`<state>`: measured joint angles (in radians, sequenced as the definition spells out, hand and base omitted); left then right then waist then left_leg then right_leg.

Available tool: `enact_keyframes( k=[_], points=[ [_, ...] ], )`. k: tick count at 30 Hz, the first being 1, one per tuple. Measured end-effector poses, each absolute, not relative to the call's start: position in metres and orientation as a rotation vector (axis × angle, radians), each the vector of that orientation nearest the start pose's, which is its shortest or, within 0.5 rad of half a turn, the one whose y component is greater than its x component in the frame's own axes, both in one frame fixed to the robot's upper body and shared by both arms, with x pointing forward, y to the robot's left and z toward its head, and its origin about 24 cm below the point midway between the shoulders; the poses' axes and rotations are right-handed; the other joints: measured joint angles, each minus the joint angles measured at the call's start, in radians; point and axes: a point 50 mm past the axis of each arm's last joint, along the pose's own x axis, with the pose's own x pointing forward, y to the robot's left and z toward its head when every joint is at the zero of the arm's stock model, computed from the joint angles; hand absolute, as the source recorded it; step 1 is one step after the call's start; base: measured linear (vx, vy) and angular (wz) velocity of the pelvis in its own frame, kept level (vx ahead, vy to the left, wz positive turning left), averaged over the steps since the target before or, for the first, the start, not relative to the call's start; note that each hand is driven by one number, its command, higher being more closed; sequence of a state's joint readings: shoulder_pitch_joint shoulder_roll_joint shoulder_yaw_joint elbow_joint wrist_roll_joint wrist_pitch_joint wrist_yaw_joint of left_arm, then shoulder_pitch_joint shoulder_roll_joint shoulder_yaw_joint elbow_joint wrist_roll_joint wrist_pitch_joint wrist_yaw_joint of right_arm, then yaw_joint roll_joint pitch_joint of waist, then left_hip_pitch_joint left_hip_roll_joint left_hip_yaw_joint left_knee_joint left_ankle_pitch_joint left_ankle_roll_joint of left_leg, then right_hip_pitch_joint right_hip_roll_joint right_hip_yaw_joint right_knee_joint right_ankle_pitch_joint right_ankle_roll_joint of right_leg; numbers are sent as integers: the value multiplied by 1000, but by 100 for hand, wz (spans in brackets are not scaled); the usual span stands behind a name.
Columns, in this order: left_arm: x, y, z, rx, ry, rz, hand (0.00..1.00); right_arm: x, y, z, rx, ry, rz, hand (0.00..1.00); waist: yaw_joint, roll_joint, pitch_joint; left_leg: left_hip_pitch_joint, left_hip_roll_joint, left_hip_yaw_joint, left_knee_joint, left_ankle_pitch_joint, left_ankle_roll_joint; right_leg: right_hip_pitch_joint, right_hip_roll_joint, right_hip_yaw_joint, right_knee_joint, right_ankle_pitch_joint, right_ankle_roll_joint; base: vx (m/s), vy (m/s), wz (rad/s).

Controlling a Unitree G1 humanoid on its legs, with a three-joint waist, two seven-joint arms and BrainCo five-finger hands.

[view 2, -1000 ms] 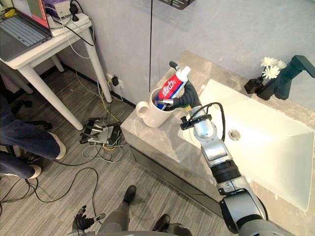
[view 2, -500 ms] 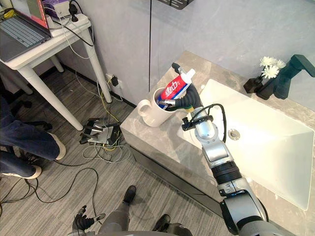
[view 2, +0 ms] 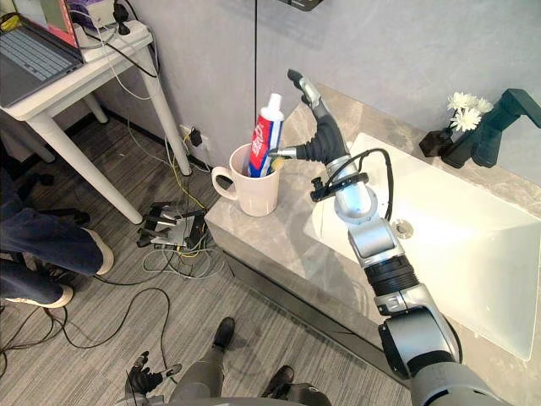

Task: Organize washtable

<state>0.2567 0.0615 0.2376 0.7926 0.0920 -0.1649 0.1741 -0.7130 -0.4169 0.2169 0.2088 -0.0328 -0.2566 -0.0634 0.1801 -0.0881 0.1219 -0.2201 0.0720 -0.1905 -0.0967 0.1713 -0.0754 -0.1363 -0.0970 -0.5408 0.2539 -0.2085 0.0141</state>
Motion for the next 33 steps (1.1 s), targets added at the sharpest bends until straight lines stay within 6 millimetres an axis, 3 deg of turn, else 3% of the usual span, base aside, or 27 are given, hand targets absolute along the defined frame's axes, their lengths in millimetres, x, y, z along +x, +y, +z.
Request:
enact_keyframes(
  k=[10,23,26,28,31,32,33],
  points=[
    [82,230,-136,146,870,438,0,333,-127,254,-564,-844,223,0,0,0,0,0,3,-1,0,0,0,7,8,-3,-12,5,0,-5,-10,0],
    [82,230,-136,146,871,439,0,328,-130,263,-553,-888,198,0,-6,-2,-1,5,11,5,0,0,0,9,8,1,-12,6,-1,-4,-9,-1],
    [81,231,-137,145,876,443,0,312,-153,284,-493,-989,65,0,-6,-4,-2,8,13,14,0,0,0,9,9,7,-15,10,-1,-21,-20,-6],
    [80,232,-137,141,876,456,0,292,-184,294,-458,-1065,-101,0,-13,-9,-6,16,13,24,0,0,0,13,9,17,-22,16,0,-7,-4,-13],
    [74,239,-138,121,891,514,0,254,-242,282,-463,-1080,-423,0,-53,-18,-12,33,11,37,-1,-1,0,37,14,26,-54,32,6,-29,2,-14],
    [68,243,-139,113,907,544,0,231,-270,269,-485,-1054,-599,0,-71,-23,-19,39,13,55,-4,-4,3,41,18,41,-74,43,9,-48,11,-28],
    [65,245,-139,104,916,563,0,220,-280,262,-501,-1033,-675,0,-79,-25,-25,40,11,61,-6,-6,4,44,21,46,-85,48,8,-48,12,-27]
  ],
)
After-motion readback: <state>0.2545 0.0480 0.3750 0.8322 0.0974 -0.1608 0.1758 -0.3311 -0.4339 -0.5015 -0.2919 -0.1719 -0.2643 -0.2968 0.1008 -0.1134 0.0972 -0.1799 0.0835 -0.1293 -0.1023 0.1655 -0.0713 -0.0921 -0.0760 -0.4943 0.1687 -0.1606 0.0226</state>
